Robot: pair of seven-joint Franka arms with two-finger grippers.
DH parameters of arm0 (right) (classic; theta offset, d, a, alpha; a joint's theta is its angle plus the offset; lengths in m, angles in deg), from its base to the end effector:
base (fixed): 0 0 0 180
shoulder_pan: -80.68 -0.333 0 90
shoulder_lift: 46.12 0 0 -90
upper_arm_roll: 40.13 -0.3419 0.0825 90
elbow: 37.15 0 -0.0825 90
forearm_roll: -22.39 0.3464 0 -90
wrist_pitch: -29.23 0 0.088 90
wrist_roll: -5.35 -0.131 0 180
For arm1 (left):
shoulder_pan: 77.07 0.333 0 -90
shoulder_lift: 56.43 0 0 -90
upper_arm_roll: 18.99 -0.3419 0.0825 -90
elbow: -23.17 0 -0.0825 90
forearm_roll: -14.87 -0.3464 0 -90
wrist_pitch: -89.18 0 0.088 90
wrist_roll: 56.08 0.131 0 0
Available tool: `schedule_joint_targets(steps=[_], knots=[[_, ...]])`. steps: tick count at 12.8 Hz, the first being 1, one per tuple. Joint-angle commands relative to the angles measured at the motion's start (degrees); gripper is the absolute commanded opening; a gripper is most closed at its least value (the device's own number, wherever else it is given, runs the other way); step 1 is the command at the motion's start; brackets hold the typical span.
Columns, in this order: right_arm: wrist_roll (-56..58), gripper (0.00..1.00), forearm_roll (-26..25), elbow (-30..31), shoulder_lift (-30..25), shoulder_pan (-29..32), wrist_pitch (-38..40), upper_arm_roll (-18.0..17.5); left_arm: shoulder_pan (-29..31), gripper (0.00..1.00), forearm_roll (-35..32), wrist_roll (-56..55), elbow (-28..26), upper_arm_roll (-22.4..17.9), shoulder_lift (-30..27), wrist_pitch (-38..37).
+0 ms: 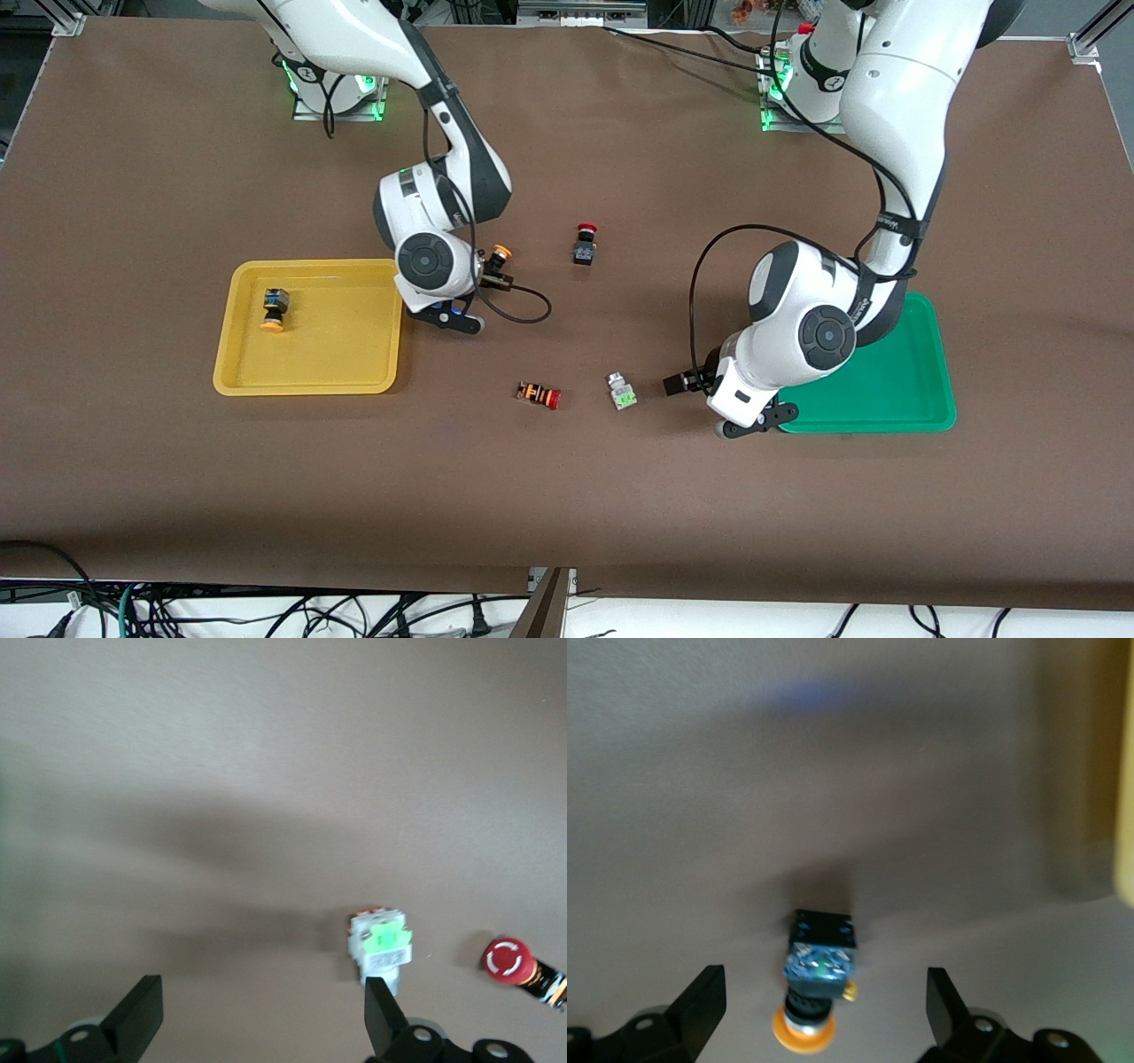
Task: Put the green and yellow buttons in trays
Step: 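Grasp the second orange button with the right gripper while the left grasps green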
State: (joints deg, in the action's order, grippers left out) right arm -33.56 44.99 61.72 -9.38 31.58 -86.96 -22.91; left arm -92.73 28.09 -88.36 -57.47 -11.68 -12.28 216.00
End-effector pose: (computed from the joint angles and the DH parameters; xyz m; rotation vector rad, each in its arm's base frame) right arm 0.4984 0.3656 0.2289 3.0060 -0.4891 -0.4913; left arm 0.6686 -0.2745 0.2686 2.8365 0.4805 -0.1356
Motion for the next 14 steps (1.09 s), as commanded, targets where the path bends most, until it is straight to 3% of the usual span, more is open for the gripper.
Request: schedule_joint_targets(steps=[1,7,12,13,14], knots=[[-4.9,1.0,1.9,0.1,2.2,-2.6,-3.1,0.7,-3.3,1.0,1.6,-3.9,2.7,-0.5,4.6,3.9],[-4.8,1.0,1.9,3.5,1.1,-3.2,-3.6,0.4,-7.4,1.0,1.4,-12.1,5.4,-1.1,7.4,7.5],[-5.2,0.97,2.0,11.3,-3.4,-3.2,-12.0,-0.4,-9.2,1.0,1.1,-14.6,9.6,-2.1,11.0,7.5],[-5.2,0.75,2.0,11.6,-3.7,-3.2,-12.2,-0.5,-9.2,1.0,1.1,-14.6,9.8,-2.2,11.3,7.6],[-5.2,0.48,2.0,11.6,-3.8,-3.2,-12.2,-1.2,-9.2,0.92,1.1,-14.7,10.5,-2.3,11.8,7.6]])
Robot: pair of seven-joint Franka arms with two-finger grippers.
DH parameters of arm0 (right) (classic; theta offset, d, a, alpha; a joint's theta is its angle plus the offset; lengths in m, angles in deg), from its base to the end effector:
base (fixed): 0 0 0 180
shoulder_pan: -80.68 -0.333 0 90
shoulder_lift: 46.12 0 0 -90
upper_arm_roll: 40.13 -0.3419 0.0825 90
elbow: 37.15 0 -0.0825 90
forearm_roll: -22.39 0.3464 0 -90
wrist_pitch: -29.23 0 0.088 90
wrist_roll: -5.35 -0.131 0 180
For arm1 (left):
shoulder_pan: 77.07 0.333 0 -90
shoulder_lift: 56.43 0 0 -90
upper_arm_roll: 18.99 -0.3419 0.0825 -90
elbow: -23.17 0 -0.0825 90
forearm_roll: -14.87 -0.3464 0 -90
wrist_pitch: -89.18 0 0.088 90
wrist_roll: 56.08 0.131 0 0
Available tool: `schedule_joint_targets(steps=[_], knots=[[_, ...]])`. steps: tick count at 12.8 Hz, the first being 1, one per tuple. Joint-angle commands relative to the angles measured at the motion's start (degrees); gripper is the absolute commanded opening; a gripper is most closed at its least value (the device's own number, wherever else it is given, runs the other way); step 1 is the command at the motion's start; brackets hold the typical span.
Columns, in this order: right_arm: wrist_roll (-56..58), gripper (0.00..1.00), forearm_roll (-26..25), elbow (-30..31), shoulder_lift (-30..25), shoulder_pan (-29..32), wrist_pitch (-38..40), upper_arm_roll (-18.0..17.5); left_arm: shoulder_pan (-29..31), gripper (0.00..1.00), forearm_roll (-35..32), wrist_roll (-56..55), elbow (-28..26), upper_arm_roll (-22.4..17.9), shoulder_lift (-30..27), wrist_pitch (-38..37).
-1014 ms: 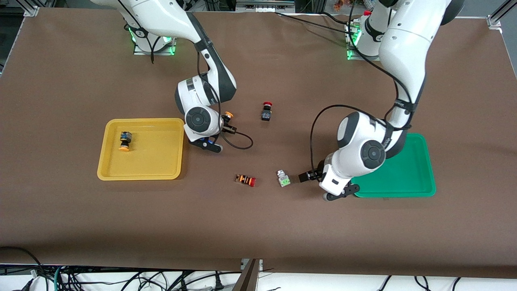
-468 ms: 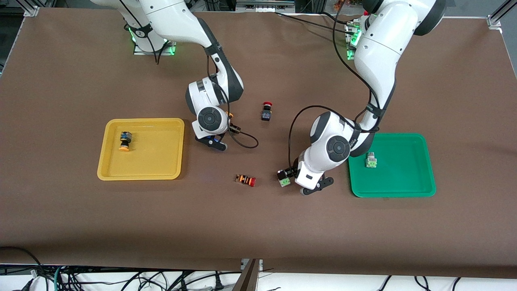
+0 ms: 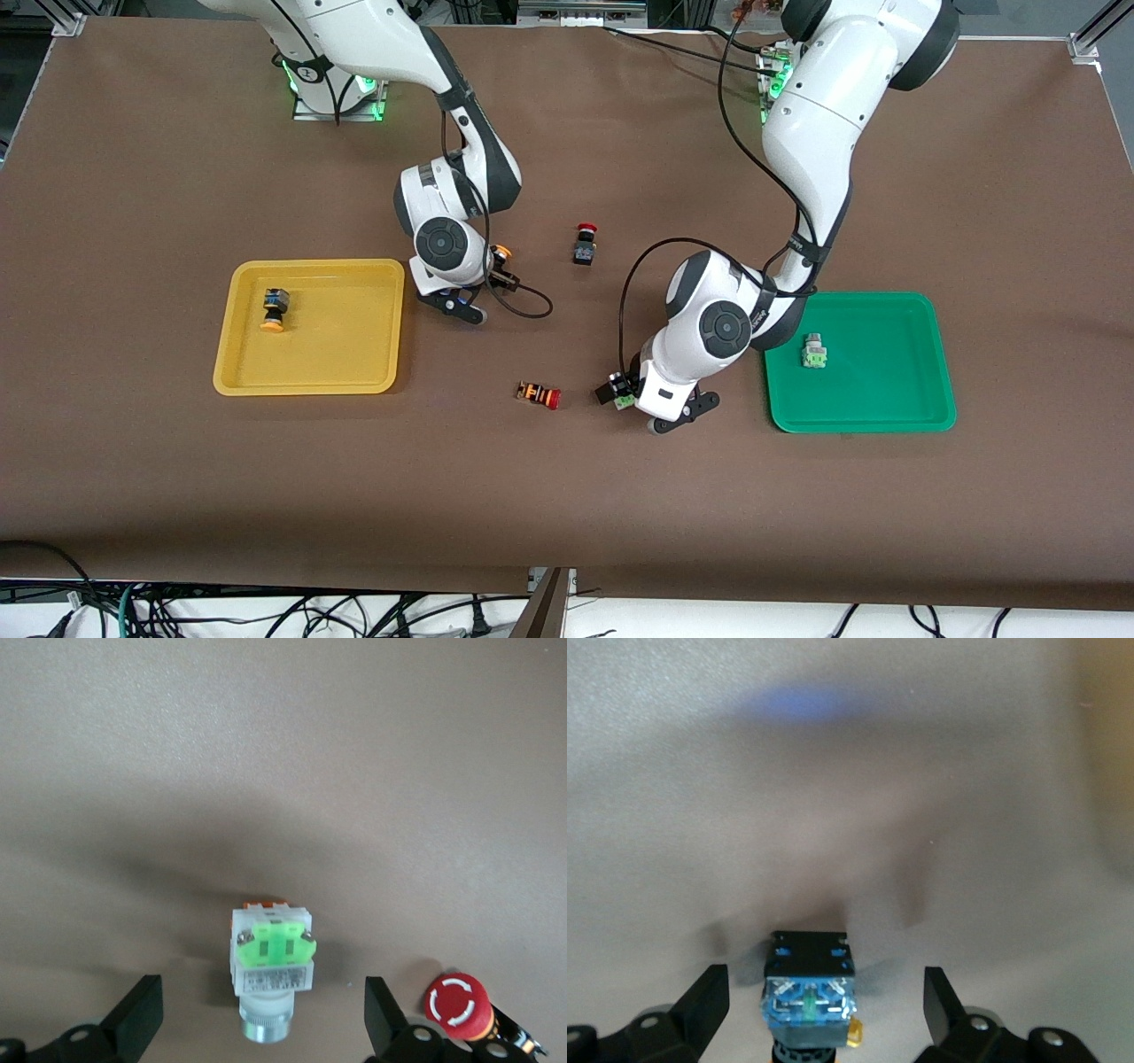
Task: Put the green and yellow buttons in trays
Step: 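Carry the orange button to the yellow tray while the left gripper carries green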
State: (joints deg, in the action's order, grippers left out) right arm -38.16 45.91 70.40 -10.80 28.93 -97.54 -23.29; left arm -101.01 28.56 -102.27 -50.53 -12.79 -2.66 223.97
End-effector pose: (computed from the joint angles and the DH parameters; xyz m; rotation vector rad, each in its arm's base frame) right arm 0.4699 0.3639 0.2008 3.0000 -0.6189 -0.3977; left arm 0.6601 -0.3659 0.2085 2.7683 0.6895 -0.0889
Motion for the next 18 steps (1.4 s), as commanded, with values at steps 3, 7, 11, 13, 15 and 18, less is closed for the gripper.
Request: schedule_joint_targets(steps=[3,7,11,13,15,18], knots=[[-0.6,0.05,1.1,2.9,-2.4,-0.5,-1.6,-1.4,-1.0,0.73,0.6,-0.7,3.8,-1.4,2.8,1.3],[3.7,0.0,0.8,1.4,-5.6,-0.3,0.5,1.9,-1.6,0.51,0.5,-1.0,3.7,-1.8,3.4,2.1],[24.5,0.0,0.3,-2.3,-6.8,-0.2,12.6,15.1,-0.9,0.13,0.5,-0.8,3.7,-1.8,1.7,0.9],[36.9,0.0,0.0,-2.2,-6.1,0.5,12.9,20.5,1.2,0.1,0.3,-0.5,3.7,-1.8,-0.1,-4.2],[48.2,0.0,0.1,-2.0,-4.1,6.1,12.7,21.5,3.3,0.1,-0.4,0.7,3.5,-1.8,-3.0,-10.5],[56.6,0.0,0.6,-2.1,0.1,9.9,11.2,21.3,7.8,0.1,-4.4,7.9,3.4,-1.9,-7.3,-23.4]])
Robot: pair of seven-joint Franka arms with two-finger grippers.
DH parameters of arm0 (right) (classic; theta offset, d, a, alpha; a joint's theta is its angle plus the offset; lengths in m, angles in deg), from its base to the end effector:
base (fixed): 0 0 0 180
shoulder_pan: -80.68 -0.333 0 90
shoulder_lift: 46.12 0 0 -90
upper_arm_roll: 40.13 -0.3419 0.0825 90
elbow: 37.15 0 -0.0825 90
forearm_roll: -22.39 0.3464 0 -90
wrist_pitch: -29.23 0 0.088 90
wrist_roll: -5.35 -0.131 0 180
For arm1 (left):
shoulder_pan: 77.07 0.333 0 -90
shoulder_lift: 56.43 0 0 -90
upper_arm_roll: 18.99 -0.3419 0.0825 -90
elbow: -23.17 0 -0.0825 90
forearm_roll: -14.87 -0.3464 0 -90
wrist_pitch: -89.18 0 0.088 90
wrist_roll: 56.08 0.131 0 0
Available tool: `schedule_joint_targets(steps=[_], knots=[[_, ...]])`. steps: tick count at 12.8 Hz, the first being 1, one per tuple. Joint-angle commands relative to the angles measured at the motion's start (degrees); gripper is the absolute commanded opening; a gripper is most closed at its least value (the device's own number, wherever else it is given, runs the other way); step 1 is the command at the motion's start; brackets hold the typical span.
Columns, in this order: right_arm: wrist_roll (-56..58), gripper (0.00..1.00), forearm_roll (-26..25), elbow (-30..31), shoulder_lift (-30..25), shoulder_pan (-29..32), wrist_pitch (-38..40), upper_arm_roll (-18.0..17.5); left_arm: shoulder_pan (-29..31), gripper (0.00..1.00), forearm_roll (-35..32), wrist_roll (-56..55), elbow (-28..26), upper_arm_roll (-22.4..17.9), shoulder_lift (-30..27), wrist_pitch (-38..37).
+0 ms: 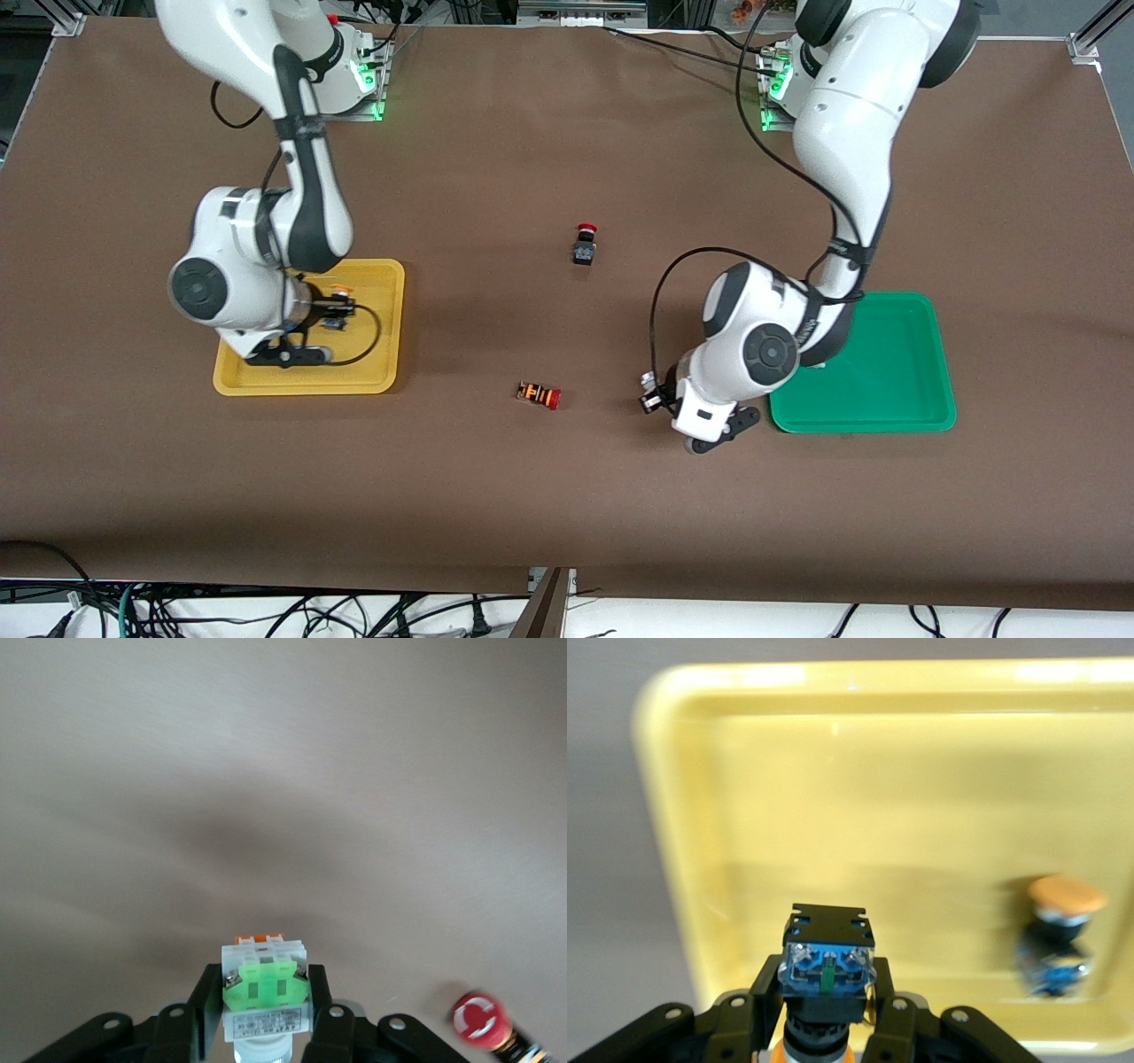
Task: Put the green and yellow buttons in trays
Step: 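Carry the orange button to the yellow tray while the left gripper carries green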
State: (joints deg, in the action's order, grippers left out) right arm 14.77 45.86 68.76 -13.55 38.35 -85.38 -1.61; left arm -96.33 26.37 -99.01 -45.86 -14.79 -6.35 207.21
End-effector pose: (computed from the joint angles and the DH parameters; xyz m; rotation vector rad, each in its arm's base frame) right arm 0.5776 0.1002 0.2742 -3.1071 -0.0558 0.4093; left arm 0.6833 -0.2957 0.2633 2.8707 0.6750 -0.2099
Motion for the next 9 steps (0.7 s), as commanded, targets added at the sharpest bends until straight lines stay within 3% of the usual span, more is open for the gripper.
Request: schedule_joint_targets(steps=[1,3,4,5,6,9], knots=[[3.9,0.0,0.8,-0.3,4.3,0.6,-1.4,-0.4,5.0,0.1,-2.9,8.4,-1.6,0.1,-4.6,-10.7],[3.9,0.04,1.1,-0.3,5.6,0.6,-2.0,-0.6,9.4,0.1,-7.3,17.3,-2.0,0.1,-5.4,-17.4],[3.9,0.19,1.1,-0.4,5.7,0.6,-2.1,-0.6,11.1,0.1,-9.5,20.8,-3.0,0.1,-6.1,-18.4],[3.9,0.69,1.1,-0.8,6.0,0.6,-2.1,-0.7,12.6,0.1,-10.5,23.9,-4.9,0.1,-7.0,-18.3],[3.8,1.0,1.1,-1.0,6.1,0.6,-2.1,-0.9,14.8,0.1,-10.9,27.4,-6.4,0.1,-7.7,-18.3],[3.9,1.0,0.9,-4.1,5.7,0.6,0.2,-0.7,21.9,0.05,-10.9,37.5,-9.1,0.2,-8.9,-17.4]])
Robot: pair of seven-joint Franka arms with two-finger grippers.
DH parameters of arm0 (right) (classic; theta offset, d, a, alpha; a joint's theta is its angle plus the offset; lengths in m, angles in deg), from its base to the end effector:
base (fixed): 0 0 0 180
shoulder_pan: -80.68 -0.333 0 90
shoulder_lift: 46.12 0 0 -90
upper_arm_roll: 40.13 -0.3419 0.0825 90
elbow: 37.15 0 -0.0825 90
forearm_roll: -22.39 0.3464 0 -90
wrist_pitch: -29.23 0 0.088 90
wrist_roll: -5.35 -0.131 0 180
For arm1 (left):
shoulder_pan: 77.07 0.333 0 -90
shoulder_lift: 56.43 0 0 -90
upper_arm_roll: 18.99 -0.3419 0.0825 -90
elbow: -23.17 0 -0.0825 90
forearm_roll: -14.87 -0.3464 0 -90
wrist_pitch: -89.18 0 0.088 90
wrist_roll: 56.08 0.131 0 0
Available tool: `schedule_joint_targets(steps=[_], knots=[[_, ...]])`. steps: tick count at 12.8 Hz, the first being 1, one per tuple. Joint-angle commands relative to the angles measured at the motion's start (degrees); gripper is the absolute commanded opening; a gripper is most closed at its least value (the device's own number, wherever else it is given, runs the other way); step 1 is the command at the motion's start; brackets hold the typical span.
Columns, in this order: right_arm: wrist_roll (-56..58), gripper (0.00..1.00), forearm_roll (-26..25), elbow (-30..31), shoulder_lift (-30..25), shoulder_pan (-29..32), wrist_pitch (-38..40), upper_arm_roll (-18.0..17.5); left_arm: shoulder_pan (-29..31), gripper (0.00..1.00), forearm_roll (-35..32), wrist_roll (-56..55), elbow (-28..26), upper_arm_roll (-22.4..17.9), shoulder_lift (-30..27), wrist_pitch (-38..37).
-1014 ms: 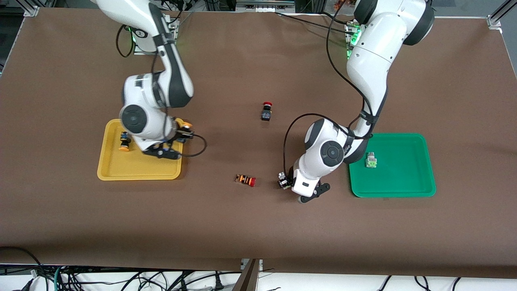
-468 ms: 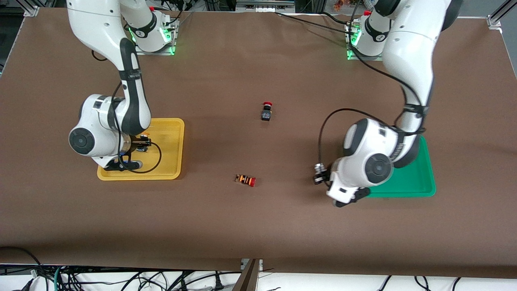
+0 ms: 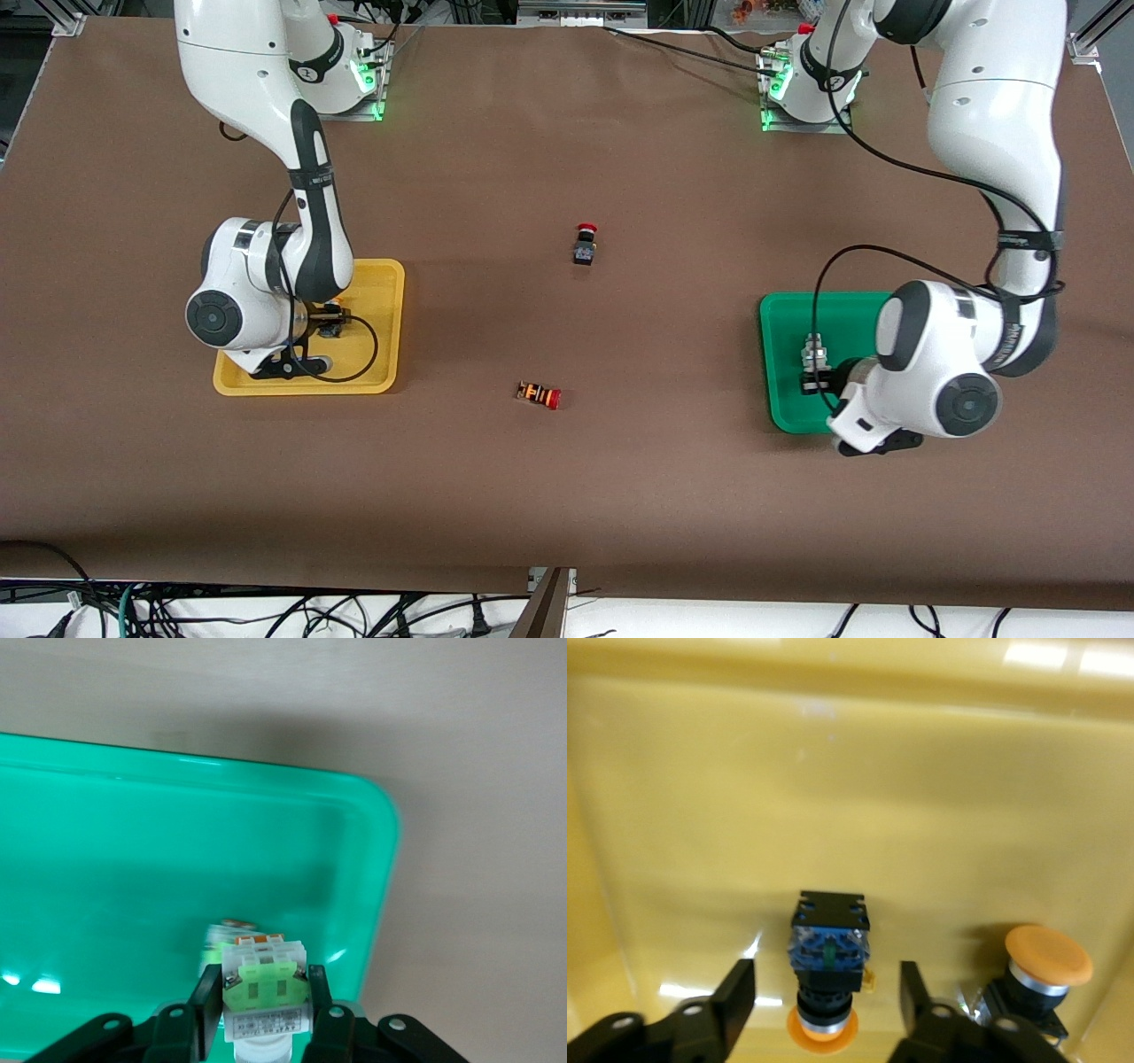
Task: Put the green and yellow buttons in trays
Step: 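Lower both buttons into the trays and open both grippers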
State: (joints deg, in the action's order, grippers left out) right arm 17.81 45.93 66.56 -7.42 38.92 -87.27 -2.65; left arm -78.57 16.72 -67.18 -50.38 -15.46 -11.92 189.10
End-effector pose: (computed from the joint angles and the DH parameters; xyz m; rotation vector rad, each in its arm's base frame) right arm 0.5868 0.1044 0.2315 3.0591 0.1544 -0.4359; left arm 0.6838 -0.0541 0.2779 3.0638 0.1953 -0.4998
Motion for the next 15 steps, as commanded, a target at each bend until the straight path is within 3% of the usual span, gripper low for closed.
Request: schedule_joint_targets(steps=[1,4,5,6,7,10,11,13,14,15], knots=[[0.9,1.0,0.7,-3.5,-0.6,0.2,4.2,0.5,6.1,0.03,-1.2,7.3,-6.9,0.8,-3.4,2.6],[0.4,1.0,-0.1,-10.2,-0.7,2.8,12.6,0.1,7.4,0.08,-1.2,9.5,-14.3,0.8,-3.5,11.7],[0.4,1.0,-1.1,-10.3,-1.6,3.0,13.0,0.0,7.5,0.19,-1.1,9.5,-15.5,0.8,-3.4,12.1],[0.8,1.0,-2.5,-10.5,-2.5,3.2,14.3,0.2,7.5,0.63,-1.1,9.4,-15.8,0.8,-3.4,12.1],[0.6,1.0,-3.1,-11.8,-2.2,3.3,16.5,0.3,7.7,1.0,-1.1,9.5,-15.9,0.8,-3.7,11.8],[0.0,1.0,-4.4,-13.6,-3.6,6.0,18.8,-0.7,9.5,1.0,-0.1,9.5,-15.3,1.7,-8.5,8.8],[0.0,1.0,-7.6,-13.6,-6.2,10.9,18.9,-6.6,9.5,1.0,-0.1,9.6,-15.0,1.7,-10.9,6.4],[0.0,1.0,-19.2,-13.2,-12.1,23.9,18.9,-22.6,8.9,1.0,-0.1,9.9,-14.9,1.3,-18.8,5.9],[-0.1,1.0,-21.8,-12.7,-14.6,27.9,20.5,-26.8,7.9,1.0,-0.2,9.4,-15.8,1.1,-22.9,4.9],[-0.2,1.0,-22.1,-12.5,-17.4,30.2,22.9,-28.8,7.6,1.0,-0.3,9.2,-16.4,1.0,-26.7,1.3]])
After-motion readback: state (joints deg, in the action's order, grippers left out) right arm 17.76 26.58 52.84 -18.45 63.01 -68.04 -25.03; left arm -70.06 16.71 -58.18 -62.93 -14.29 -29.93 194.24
